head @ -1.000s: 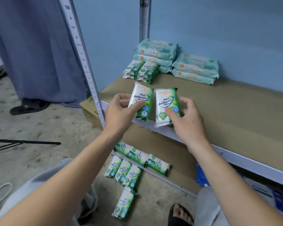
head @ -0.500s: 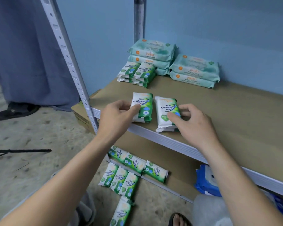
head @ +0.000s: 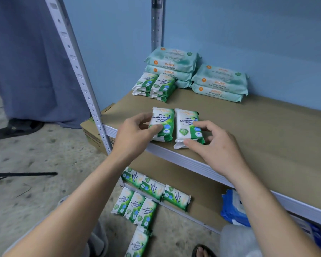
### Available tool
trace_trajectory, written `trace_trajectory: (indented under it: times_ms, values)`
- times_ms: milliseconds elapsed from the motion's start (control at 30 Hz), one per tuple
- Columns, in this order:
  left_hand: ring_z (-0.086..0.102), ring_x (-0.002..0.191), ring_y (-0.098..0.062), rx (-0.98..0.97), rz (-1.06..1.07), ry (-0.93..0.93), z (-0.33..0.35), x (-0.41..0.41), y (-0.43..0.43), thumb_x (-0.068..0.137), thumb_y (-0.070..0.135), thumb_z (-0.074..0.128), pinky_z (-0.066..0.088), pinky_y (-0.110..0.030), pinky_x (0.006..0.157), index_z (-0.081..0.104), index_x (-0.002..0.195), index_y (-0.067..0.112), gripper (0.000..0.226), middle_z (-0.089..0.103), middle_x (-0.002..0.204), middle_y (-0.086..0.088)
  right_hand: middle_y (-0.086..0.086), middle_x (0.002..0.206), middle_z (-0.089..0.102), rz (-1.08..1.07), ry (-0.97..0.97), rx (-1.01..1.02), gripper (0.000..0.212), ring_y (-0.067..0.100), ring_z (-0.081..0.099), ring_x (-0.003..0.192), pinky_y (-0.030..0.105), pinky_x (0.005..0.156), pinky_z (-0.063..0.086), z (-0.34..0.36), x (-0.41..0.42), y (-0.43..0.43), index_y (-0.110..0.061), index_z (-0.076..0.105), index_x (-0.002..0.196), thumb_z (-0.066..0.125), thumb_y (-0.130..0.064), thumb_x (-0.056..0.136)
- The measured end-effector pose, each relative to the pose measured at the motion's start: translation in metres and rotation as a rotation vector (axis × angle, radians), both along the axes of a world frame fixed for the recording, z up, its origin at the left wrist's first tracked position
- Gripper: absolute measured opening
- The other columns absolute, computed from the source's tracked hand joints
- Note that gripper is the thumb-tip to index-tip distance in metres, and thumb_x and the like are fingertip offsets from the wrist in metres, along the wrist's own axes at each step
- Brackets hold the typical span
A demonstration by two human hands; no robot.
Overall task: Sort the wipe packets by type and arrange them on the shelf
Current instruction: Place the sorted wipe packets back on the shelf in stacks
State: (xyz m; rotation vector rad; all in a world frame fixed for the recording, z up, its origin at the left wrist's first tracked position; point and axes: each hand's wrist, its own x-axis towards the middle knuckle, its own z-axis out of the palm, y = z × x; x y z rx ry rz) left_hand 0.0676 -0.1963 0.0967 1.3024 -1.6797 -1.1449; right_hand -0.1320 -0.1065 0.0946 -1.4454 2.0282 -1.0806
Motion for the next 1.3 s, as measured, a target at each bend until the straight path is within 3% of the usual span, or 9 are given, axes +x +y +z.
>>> trace_trajectory:
  times_ms: [100, 267, 367, 467, 600, 767, 1000, 1200, 1300]
  values:
    - [0.068, 0.096, 0.007, -0.012, -0.028, -0.010, -0.002, -0.002, -0.003, 0.084, 0.036, 0.077, 0.054, -0.032, 0.097, 0.067, 0.127, 0.029, 0.044, 0.073, 0.105, 0.023, -0.009, 0.107, 0.067, 0.003, 0.018, -0.034, 0.042, 0.007, 0.057, 0.087, 0.022, 0.073, 0.040, -0.003, 0.004, -0.004, -0.037, 0.064, 0.115, 0.081, -0.045, 0.077]
    - [0.068, 0.099, 0.004, -0.002, -0.124, -0.038, 0.002, 0.003, -0.006, 0.084, 0.040, 0.078, 0.054, -0.035, 0.097, 0.064, 0.128, 0.030, 0.047, 0.072, 0.111, 0.023, -0.012, 0.107, 0.061, 0.020, 0.070, -0.061, 0.043, 0.005, 0.056, 0.089, 0.021, 0.073, 0.041, -0.003, 0.000, -0.002, -0.036, 0.066, 0.117, 0.081, -0.044, 0.077]
    - [0.065, 0.097, 0.007, -0.139, -0.147, -0.169, 0.011, 0.013, -0.004, 0.077, 0.049, 0.082, 0.054, -0.016, 0.080, 0.060, 0.130, 0.034, 0.059, 0.066, 0.117, 0.024, -0.015, 0.116, 0.057, 0.038, 0.079, -0.143, 0.041, 0.008, 0.060, 0.092, 0.023, 0.080, 0.048, -0.006, -0.001, -0.001, -0.033, 0.069, 0.112, 0.085, -0.039, 0.074]
    - [0.065, 0.092, 0.008, -0.190, -0.148, -0.185, 0.011, 0.021, 0.000, 0.073, 0.048, 0.085, 0.049, -0.006, 0.069, 0.067, 0.119, 0.036, 0.052, 0.070, 0.100, 0.020, -0.013, 0.110, 0.058, 0.051, 0.092, -0.211, 0.026, 0.011, 0.060, 0.088, 0.036, 0.079, 0.054, -0.007, -0.001, -0.001, -0.029, 0.070, 0.093, 0.086, -0.031, 0.073]
    - [0.068, 0.094, 0.004, -0.149, -0.175, -0.128, 0.004, 0.018, -0.001, 0.072, 0.048, 0.085, 0.048, -0.006, 0.073, 0.071, 0.111, 0.039, 0.043, 0.075, 0.098, 0.015, -0.011, 0.107, 0.058, 0.043, 0.072, -0.234, 0.022, 0.012, 0.061, 0.090, 0.040, 0.081, 0.054, -0.008, 0.001, -0.003, -0.026, 0.069, 0.085, 0.088, -0.026, 0.073]
    - [0.067, 0.099, 0.005, -0.152, -0.206, -0.115, -0.002, 0.011, -0.008, 0.074, 0.046, 0.083, 0.047, -0.006, 0.077, 0.071, 0.114, 0.037, 0.043, 0.075, 0.101, 0.012, -0.010, 0.107, 0.055, 0.048, 0.101, -0.243, 0.026, 0.014, 0.062, 0.096, 0.042, 0.086, 0.055, -0.013, -0.002, -0.004, -0.028, 0.067, 0.087, 0.088, -0.025, 0.071]
    - [0.070, 0.092, 0.000, -0.177, -0.185, -0.048, -0.011, -0.009, -0.012, 0.073, 0.042, 0.084, 0.048, -0.008, 0.071, 0.072, 0.105, 0.032, 0.036, 0.076, 0.097, 0.009, -0.006, 0.108, 0.054, 0.009, 0.179, -0.252, 0.030, 0.017, 0.061, 0.093, 0.042, 0.084, 0.055, -0.015, -0.014, -0.005, -0.023, 0.067, 0.089, 0.087, -0.014, 0.070]
    - [0.063, 0.094, 0.008, -0.332, -0.253, -0.225, -0.011, -0.021, -0.025, 0.079, 0.048, 0.078, 0.044, -0.005, 0.076, 0.071, 0.111, 0.034, 0.036, 0.071, 0.094, 0.014, -0.006, 0.107, 0.058, -0.033, 0.143, -0.286, 0.029, 0.016, 0.062, 0.093, 0.043, 0.082, 0.056, -0.020, -0.028, -0.011, -0.023, 0.070, 0.087, 0.088, -0.011, 0.068]
    - [0.064, 0.097, 0.005, -0.357, -0.293, -0.278, -0.013, -0.026, -0.035, 0.080, 0.049, 0.077, 0.042, -0.001, 0.079, 0.069, 0.116, 0.035, 0.039, 0.072, 0.100, 0.008, -0.005, 0.105, 0.059, -0.059, 0.153, -0.301, 0.028, 0.015, 0.062, 0.091, 0.042, 0.082, 0.056, -0.023, -0.034, -0.017, -0.023, 0.071, 0.086, 0.089, -0.011, 0.067]
